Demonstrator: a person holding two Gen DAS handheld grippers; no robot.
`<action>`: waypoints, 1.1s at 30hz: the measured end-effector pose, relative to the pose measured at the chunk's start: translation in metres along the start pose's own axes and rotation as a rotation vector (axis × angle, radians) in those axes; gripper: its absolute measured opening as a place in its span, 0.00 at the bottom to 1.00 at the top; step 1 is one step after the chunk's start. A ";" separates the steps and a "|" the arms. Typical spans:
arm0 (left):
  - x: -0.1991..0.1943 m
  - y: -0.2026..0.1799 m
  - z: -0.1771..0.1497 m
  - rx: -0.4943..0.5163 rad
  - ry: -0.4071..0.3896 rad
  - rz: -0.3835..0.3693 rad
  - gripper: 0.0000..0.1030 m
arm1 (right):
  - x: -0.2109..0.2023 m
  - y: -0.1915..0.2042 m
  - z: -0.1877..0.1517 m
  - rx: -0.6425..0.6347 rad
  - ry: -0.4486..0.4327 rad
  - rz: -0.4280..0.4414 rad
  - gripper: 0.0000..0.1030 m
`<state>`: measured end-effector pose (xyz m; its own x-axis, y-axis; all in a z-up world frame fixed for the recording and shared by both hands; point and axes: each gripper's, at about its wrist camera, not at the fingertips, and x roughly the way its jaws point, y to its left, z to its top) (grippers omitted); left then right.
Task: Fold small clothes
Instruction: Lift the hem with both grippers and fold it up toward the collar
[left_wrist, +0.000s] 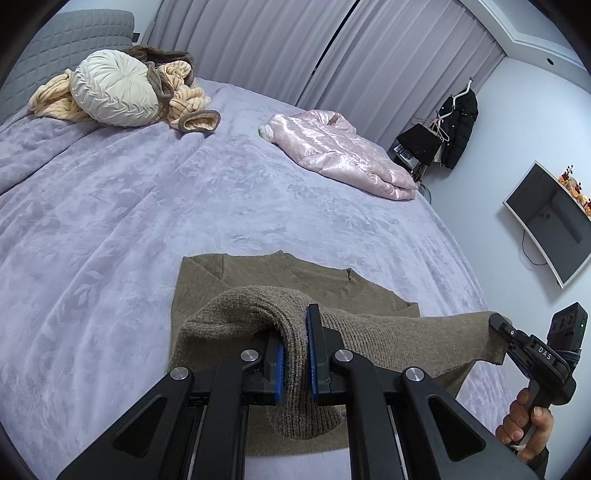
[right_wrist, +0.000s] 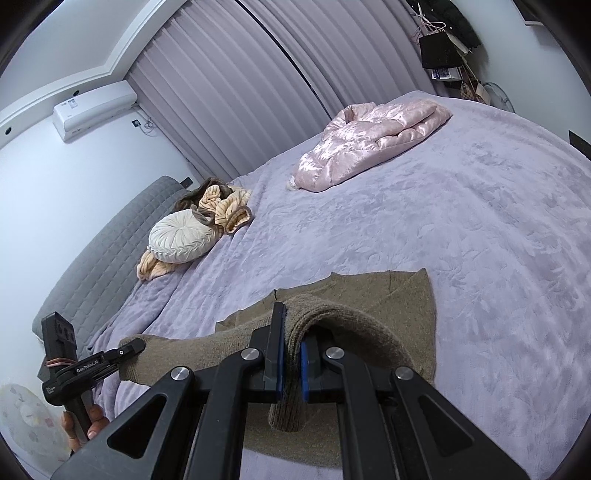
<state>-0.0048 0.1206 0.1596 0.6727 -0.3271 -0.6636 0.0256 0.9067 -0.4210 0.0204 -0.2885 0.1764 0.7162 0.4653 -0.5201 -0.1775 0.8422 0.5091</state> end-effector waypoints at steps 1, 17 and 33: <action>0.004 0.001 0.001 -0.002 0.005 0.002 0.11 | 0.002 -0.001 0.001 -0.001 0.002 -0.001 0.07; 0.077 0.023 0.018 -0.035 0.102 0.042 0.11 | 0.067 -0.026 0.014 0.035 0.093 -0.063 0.07; 0.150 0.047 0.026 -0.070 0.216 0.079 0.11 | 0.131 -0.058 0.026 0.087 0.182 -0.144 0.07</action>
<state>0.1166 0.1208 0.0564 0.4963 -0.3124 -0.8100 -0.0766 0.9136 -0.3993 0.1423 -0.2838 0.0967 0.5948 0.3902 -0.7029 -0.0175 0.8804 0.4739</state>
